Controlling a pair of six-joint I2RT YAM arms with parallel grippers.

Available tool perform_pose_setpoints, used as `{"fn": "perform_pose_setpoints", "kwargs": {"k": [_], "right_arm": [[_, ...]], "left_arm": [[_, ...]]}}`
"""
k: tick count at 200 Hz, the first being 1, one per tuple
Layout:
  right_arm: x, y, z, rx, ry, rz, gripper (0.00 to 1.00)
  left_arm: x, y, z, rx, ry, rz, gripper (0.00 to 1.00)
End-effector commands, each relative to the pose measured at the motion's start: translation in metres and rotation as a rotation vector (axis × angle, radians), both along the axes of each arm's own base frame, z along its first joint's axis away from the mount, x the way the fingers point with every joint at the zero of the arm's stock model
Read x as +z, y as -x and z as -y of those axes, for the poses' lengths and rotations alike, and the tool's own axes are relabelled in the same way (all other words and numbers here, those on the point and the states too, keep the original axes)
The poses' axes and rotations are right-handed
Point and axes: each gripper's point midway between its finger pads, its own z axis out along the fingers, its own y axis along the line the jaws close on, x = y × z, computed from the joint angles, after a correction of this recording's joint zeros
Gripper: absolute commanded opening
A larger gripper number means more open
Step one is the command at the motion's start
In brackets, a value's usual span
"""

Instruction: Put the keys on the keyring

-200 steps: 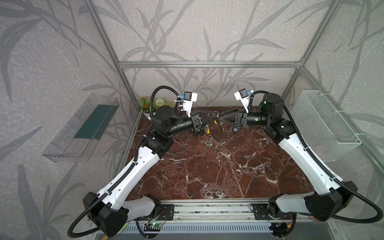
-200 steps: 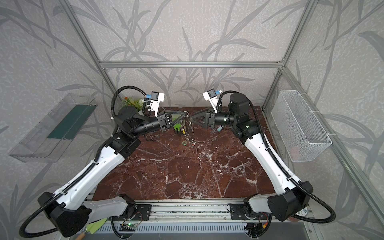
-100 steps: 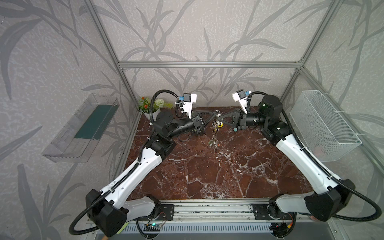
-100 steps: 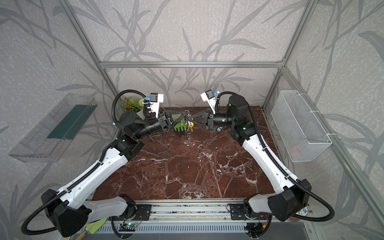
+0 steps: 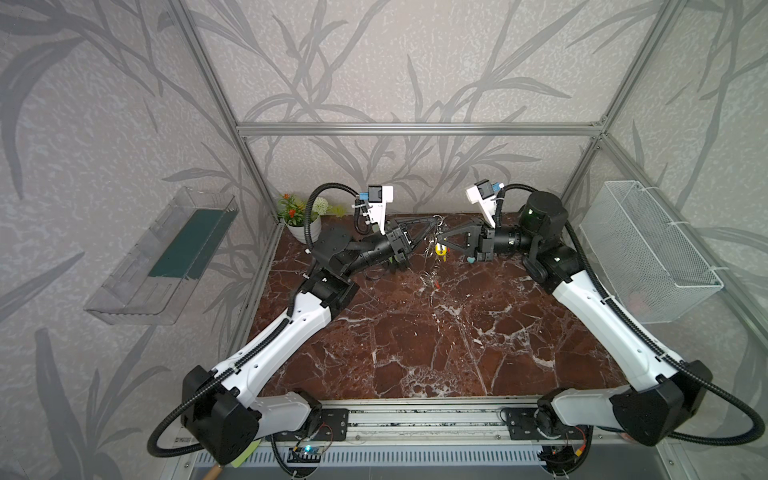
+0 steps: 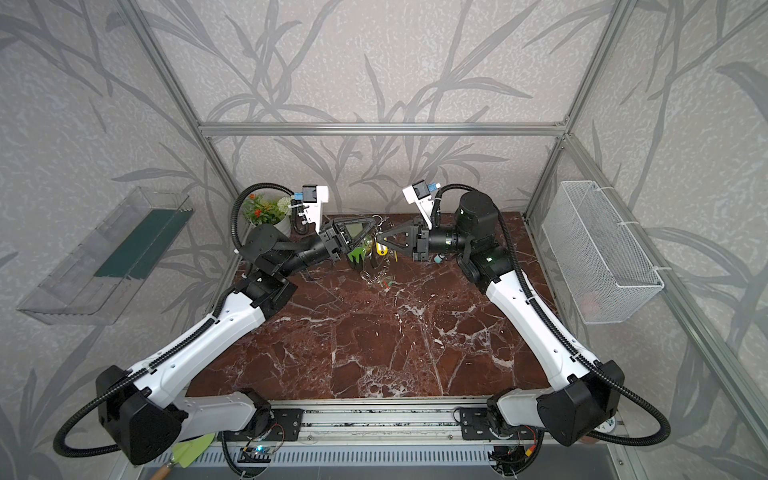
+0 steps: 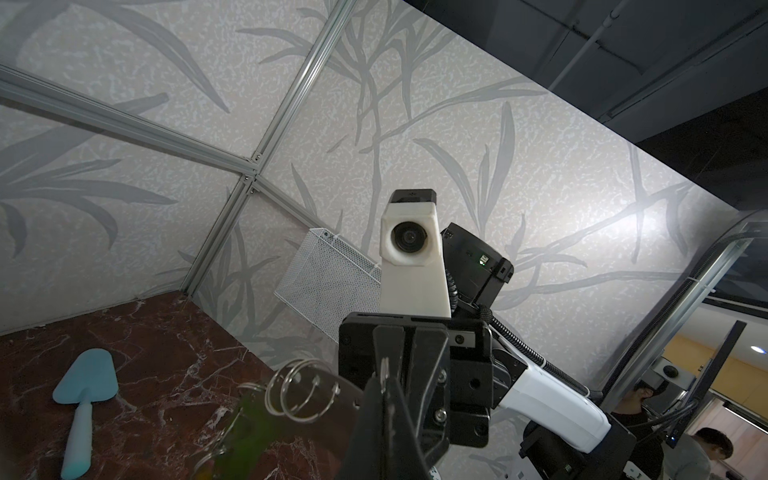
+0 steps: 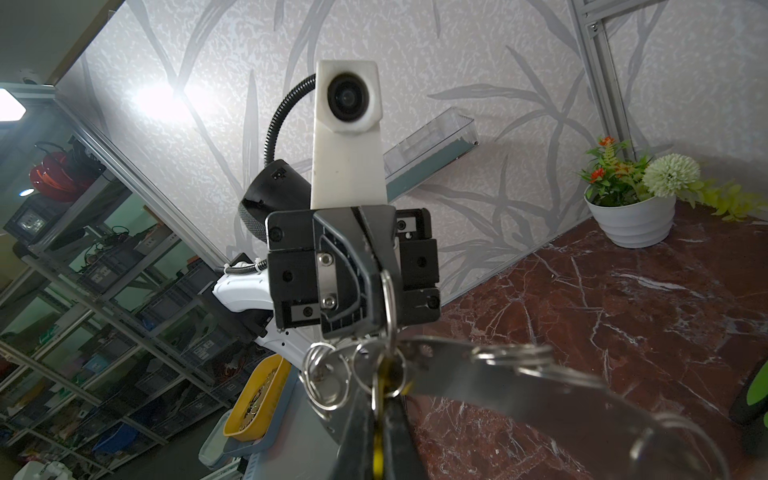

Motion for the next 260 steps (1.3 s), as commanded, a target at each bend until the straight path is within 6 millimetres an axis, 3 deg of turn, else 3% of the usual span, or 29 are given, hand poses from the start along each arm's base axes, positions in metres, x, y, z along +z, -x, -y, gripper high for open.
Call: {"fn": "perform_pose_setpoints", "kwargs": {"k": [1,72,143,236,260], "right_arm": [[0.008,0.010,-0.002,0.050,-0.017,0.024,0.00],[0.006,0.003,-0.007,0.047,-0.006,0.015,0.00],[0.006,0.000,0.016,-0.050,0.015,0.008,0.00],[0.001,-0.001,0.022,-0.069,0.027,-0.012,0.00],[-0.004,-0.001,0.023,-0.073,0.033,-0.026,0.05]], "left_arm": [[0.037,0.020,0.000,-0.048,0.062,0.103,0.00],[0.030,0.023,0.012,-0.069,0.027,0.096,0.00],[0.026,0.025,0.008,-0.039,-0.021,0.103,0.00],[0.025,0.028,0.002,-0.019,-0.045,0.113,0.00],[0.025,0.026,0.000,-0.002,-0.048,0.112,0.00]]}}
